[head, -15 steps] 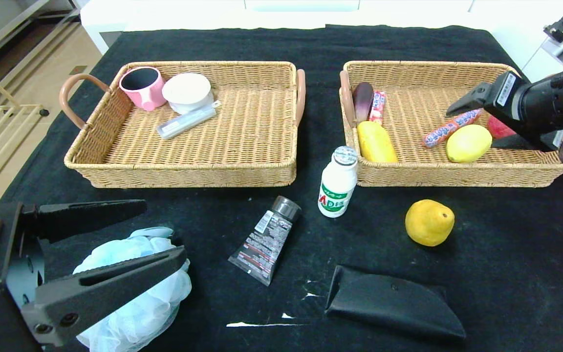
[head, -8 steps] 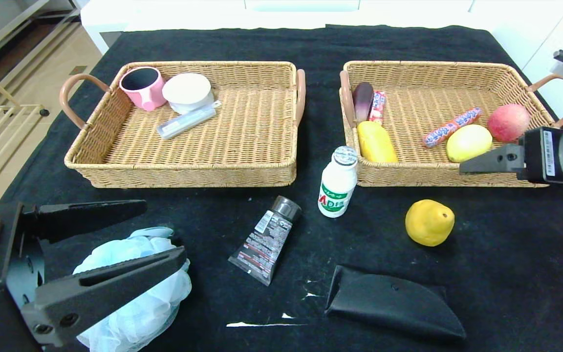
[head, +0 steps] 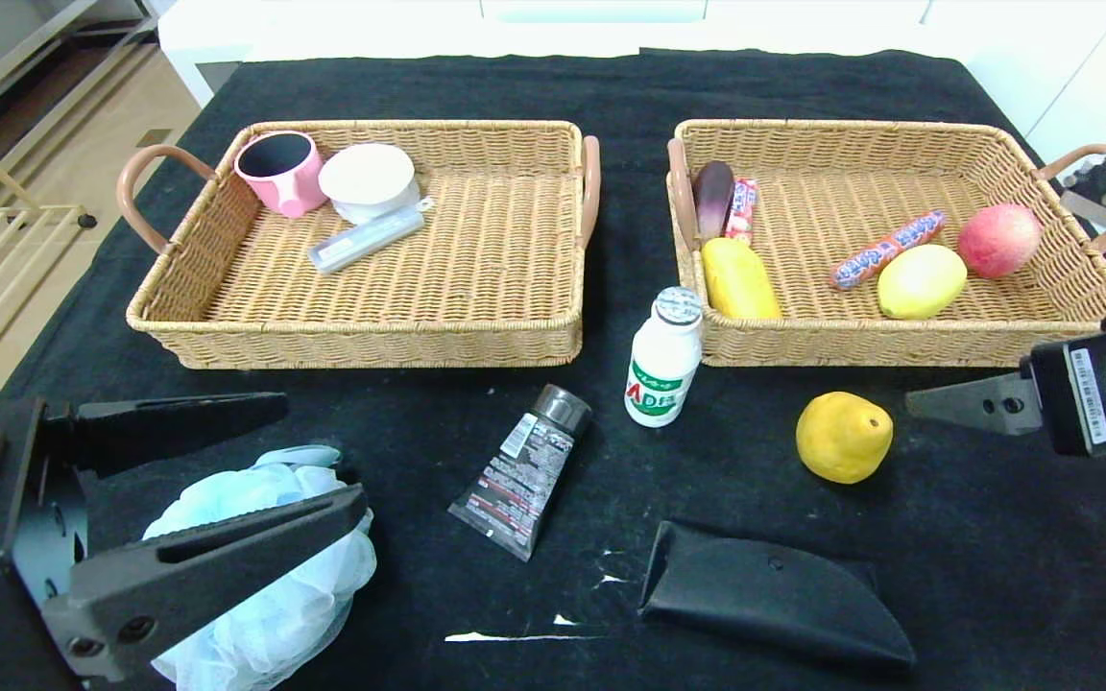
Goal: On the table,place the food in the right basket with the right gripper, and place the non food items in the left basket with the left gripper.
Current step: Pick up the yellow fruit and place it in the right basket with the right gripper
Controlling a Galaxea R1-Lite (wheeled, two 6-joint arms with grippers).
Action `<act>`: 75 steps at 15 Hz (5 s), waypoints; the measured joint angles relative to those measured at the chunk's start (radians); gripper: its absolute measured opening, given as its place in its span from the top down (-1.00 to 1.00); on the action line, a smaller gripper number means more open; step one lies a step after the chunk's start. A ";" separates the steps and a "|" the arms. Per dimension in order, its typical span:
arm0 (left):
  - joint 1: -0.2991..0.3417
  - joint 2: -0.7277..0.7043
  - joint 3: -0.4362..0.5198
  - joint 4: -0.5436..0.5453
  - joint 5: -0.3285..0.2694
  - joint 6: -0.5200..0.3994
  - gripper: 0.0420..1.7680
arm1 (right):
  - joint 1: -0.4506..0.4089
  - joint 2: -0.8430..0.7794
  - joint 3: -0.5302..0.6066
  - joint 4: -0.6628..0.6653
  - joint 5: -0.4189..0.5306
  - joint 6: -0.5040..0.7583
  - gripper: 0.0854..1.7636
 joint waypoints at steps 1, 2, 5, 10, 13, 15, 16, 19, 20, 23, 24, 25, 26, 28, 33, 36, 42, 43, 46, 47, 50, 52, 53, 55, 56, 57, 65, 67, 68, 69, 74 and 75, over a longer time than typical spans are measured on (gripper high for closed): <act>0.000 0.000 0.000 0.000 0.000 0.000 -0.94 | 0.011 0.003 0.001 -0.001 -0.003 0.000 -0.92; 0.000 0.000 0.000 0.000 0.000 0.000 -0.94 | 0.019 0.007 0.003 -0.002 -0.013 0.000 -0.92; 0.000 0.000 0.000 0.000 0.000 0.000 -0.94 | 0.029 0.030 0.004 -0.003 -0.074 0.008 -0.92; 0.000 0.001 0.001 0.000 0.000 0.000 -0.94 | 0.065 0.080 -0.016 -0.013 -0.119 0.122 -0.92; 0.000 0.003 0.001 0.000 0.000 0.000 -0.94 | 0.082 0.109 -0.016 -0.021 -0.119 0.149 -0.92; 0.000 0.003 0.001 0.000 0.000 0.000 -0.94 | 0.089 0.143 -0.018 -0.023 -0.122 0.221 -0.92; 0.000 0.003 0.001 -0.001 0.000 0.000 -0.94 | 0.092 0.162 -0.021 -0.027 -0.125 0.243 -0.93; 0.001 0.002 0.001 -0.001 -0.001 0.000 -0.94 | 0.094 0.213 -0.024 -0.069 -0.179 0.259 -0.93; 0.001 0.000 0.001 -0.002 -0.001 0.000 -0.94 | 0.094 0.230 -0.024 -0.088 -0.192 0.271 -0.93; 0.001 -0.003 0.000 -0.003 0.000 0.000 -0.94 | 0.095 0.260 -0.019 -0.096 -0.194 0.280 -0.93; 0.000 -0.004 0.000 -0.003 -0.001 0.000 -0.94 | 0.096 0.268 -0.017 -0.096 -0.194 0.285 -0.93; 0.000 -0.005 0.000 -0.002 -0.001 0.000 -0.94 | 0.096 0.274 -0.014 -0.094 -0.194 0.290 -0.94; 0.000 -0.006 0.000 -0.002 -0.001 0.000 -0.94 | 0.096 0.281 -0.012 -0.094 -0.194 0.292 -0.94; 0.000 -0.008 -0.001 -0.002 -0.001 0.000 -0.94 | 0.096 0.294 -0.011 -0.095 -0.194 0.293 -0.94; 0.000 -0.009 -0.001 -0.003 -0.001 0.000 -0.94 | 0.096 0.316 -0.019 -0.098 -0.194 0.312 -0.55; 0.000 -0.010 -0.001 -0.003 -0.001 0.000 -0.94 | 0.099 0.322 -0.012 -0.100 -0.196 0.313 -0.30; 0.000 -0.010 -0.001 -0.003 -0.001 0.000 -0.94 | 0.099 0.324 -0.011 -0.098 -0.196 0.315 -0.29; 0.000 -0.010 -0.001 -0.002 -0.001 0.000 -0.94 | 0.099 0.324 -0.011 -0.097 -0.195 0.315 -0.28; 0.000 -0.010 -0.001 -0.002 -0.001 0.001 -0.94 | 0.098 0.324 -0.010 -0.097 -0.194 0.315 -0.28; 0.000 -0.010 -0.001 -0.002 -0.001 0.003 -0.94 | 0.098 0.323 -0.010 -0.097 -0.194 0.315 -0.28; 0.000 -0.010 0.000 -0.002 -0.001 0.003 -0.94 | 0.097 0.316 -0.012 -0.093 -0.191 0.315 -0.28; 0.000 -0.010 0.000 -0.002 0.000 0.007 -0.94 | 0.100 0.303 -0.016 -0.085 -0.189 0.315 -0.28; 0.000 -0.009 0.001 -0.001 0.000 0.008 -0.94 | 0.107 0.293 -0.018 -0.084 -0.190 0.315 -0.28; 0.000 -0.007 0.002 -0.002 0.000 0.008 -0.94 | 0.121 0.268 -0.021 -0.077 -0.193 0.314 -0.28; 0.000 -0.007 0.003 -0.002 0.000 0.008 -0.94 | 0.125 0.255 -0.022 -0.065 -0.194 0.313 -0.28; 0.000 -0.007 0.003 -0.001 0.000 0.008 -0.94 | 0.128 0.240 -0.024 -0.051 -0.194 0.313 -0.28; 0.000 -0.007 0.003 0.000 0.000 0.008 -0.94 | 0.139 0.133 -0.130 0.059 -0.196 0.309 -0.28; 0.000 -0.006 0.003 0.000 0.000 0.008 -0.94 | 0.129 0.129 -0.180 0.064 -0.194 0.308 -0.28; 0.000 -0.005 0.003 0.000 0.000 0.008 -0.94 | 0.122 0.129 -0.201 0.064 -0.195 0.304 -0.28; 0.000 -0.005 0.003 0.000 0.000 0.008 -0.94 | 0.116 0.132 -0.216 0.063 -0.194 0.300 -0.28; 0.000 -0.004 0.005 -0.001 0.000 0.008 -0.94 | 0.048 0.201 -0.328 0.056 -0.193 0.297 -0.28; 0.000 -0.004 0.005 -0.001 0.000 0.008 -0.94 | 0.031 0.224 -0.356 0.056 -0.193 0.297 -0.28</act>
